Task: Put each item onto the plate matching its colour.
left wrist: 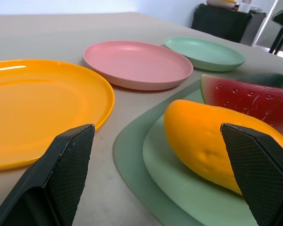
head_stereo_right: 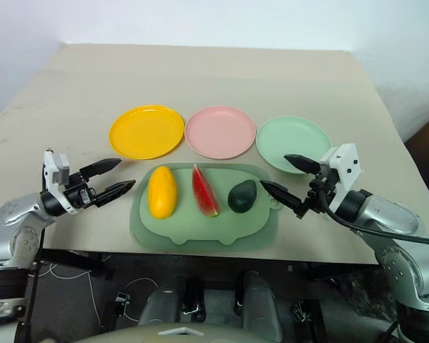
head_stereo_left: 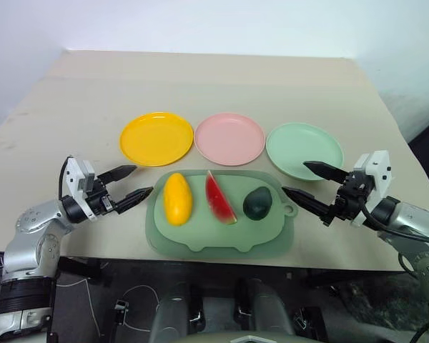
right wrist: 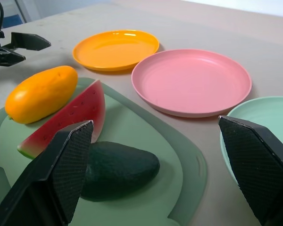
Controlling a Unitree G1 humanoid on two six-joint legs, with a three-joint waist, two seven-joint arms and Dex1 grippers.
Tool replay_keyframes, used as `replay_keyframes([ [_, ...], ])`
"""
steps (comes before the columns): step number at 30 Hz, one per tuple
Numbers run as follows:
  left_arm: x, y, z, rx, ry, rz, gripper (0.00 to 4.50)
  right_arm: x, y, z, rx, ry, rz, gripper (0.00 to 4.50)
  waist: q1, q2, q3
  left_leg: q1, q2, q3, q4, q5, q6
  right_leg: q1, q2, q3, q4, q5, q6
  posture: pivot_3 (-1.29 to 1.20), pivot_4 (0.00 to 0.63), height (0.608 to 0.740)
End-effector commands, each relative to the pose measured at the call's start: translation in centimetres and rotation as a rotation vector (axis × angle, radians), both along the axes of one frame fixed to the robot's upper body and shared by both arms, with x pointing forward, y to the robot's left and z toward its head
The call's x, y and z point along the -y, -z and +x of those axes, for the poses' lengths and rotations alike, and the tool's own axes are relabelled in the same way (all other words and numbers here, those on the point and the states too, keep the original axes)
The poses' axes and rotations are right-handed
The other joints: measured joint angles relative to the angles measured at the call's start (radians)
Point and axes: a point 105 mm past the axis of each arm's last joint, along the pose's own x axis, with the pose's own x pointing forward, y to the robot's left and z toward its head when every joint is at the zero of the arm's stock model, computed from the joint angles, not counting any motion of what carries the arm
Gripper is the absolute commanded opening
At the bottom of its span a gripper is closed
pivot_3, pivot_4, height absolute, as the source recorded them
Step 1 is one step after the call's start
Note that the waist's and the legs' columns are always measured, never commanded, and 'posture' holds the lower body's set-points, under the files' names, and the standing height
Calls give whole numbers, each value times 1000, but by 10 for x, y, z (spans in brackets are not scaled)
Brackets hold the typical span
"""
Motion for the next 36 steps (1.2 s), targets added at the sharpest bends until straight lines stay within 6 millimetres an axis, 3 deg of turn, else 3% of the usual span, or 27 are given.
replay_keyframes([
  [1, -1, -13, 0, 58, 1, 12, 4490, -3, -7, 1, 35, -23, -3, 4500, 0, 0, 0, 0, 0, 0, 0, 0, 0, 0, 0, 0, 0, 0, 0, 0, 150, 696],
  [16, 12, -6, -3, 49, 28, 0, 4490, -21, 5, -12, -80, -157, -49, 4500, 1, 0, 0, 0, 0, 0, 0, 0, 0, 0, 0, 0, 0, 0, 0, 0, 150, 696],
  [20, 19, -7, -6, 51, 41, -12, 4490, -23, 6, -10, -108, -193, -50, 4500, 0, 0, 0, 0, 0, 0, 0, 0, 0, 0, 0, 0, 0, 0, -1, 0, 150, 696],
  [36, 8, -3, -22, 28, -7, 9, 4490, -42, 33, 7, 2, -504, -331, 4500, -1, 0, 0, 0, 0, 0, 1, 0, 0, 0, 0, 0, 0, -1, 2, 0, 150, 696],
])
